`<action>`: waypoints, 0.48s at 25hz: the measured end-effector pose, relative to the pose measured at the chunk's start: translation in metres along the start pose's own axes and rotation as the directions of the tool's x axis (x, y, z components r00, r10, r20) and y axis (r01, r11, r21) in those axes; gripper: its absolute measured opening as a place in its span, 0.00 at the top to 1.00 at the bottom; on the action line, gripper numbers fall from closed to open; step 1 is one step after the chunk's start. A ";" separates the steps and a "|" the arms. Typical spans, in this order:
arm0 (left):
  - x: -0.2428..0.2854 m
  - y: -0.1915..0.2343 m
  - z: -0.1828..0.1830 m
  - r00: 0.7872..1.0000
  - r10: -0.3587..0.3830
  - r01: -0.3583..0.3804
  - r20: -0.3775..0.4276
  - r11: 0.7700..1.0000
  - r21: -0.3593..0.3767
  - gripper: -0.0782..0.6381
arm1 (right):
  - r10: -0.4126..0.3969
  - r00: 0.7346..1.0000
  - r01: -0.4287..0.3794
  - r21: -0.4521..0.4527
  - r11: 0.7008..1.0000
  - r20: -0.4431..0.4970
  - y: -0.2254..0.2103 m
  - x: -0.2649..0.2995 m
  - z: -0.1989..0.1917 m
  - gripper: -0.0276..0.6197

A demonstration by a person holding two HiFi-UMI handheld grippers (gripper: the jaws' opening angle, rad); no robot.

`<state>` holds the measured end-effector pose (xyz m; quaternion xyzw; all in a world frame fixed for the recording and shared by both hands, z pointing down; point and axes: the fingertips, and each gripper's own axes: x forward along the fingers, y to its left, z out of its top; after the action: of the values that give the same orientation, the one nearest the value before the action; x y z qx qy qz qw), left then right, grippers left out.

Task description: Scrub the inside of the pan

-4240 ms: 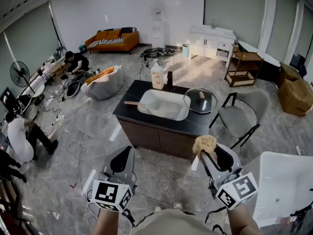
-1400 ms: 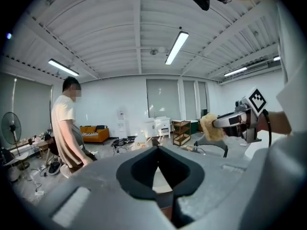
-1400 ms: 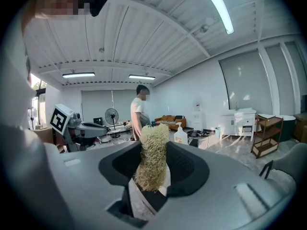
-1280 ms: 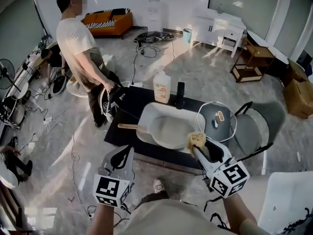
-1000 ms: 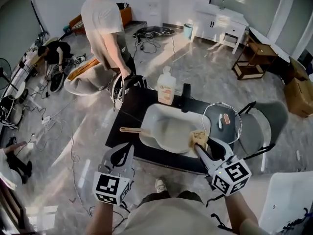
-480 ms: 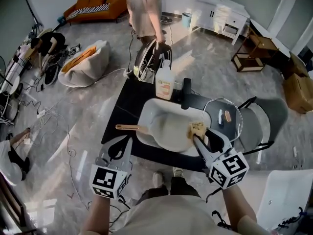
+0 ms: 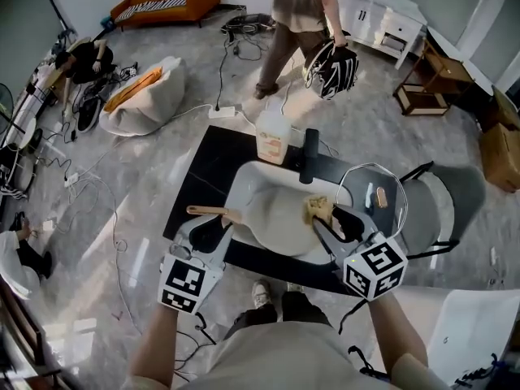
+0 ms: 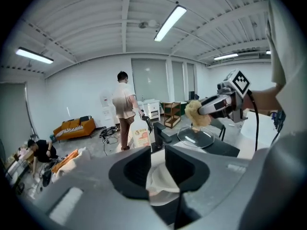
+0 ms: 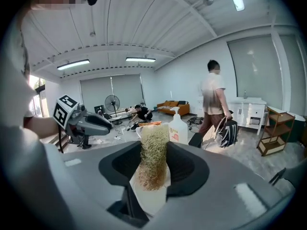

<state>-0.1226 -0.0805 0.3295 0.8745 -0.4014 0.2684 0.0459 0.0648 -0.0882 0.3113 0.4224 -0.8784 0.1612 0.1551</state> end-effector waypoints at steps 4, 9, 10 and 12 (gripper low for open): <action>0.030 -0.002 -0.011 0.997 -0.039 0.047 -0.066 0.992 0.118 0.70 | 0.054 0.997 -0.055 -0.016 0.998 -0.048 -0.006 0.023 -0.013 0.70; 0.077 0.001 -0.044 0.987 -0.069 0.115 -0.145 0.934 0.338 0.69 | 0.106 0.985 -0.111 -0.026 0.993 -0.133 -0.014 0.056 -0.038 0.70; 0.086 0.001 -0.054 0.981 -0.079 0.141 -0.177 0.918 0.370 0.69 | 0.114 0.983 -0.119 -0.028 0.992 -0.145 -0.014 0.062 -0.042 0.70; 0.099 -0.002 -0.074 0.962 -0.128 0.214 -0.243 0.904 0.370 0.65 | 0.128 0.977 -0.135 -0.026 0.991 -0.168 -0.015 0.074 -0.052 0.70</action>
<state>-0.1001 -0.1242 0.4433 0.8639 -0.2536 0.4304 -0.0643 0.0397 -0.1264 0.3909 0.3456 -0.8912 0.1894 0.2246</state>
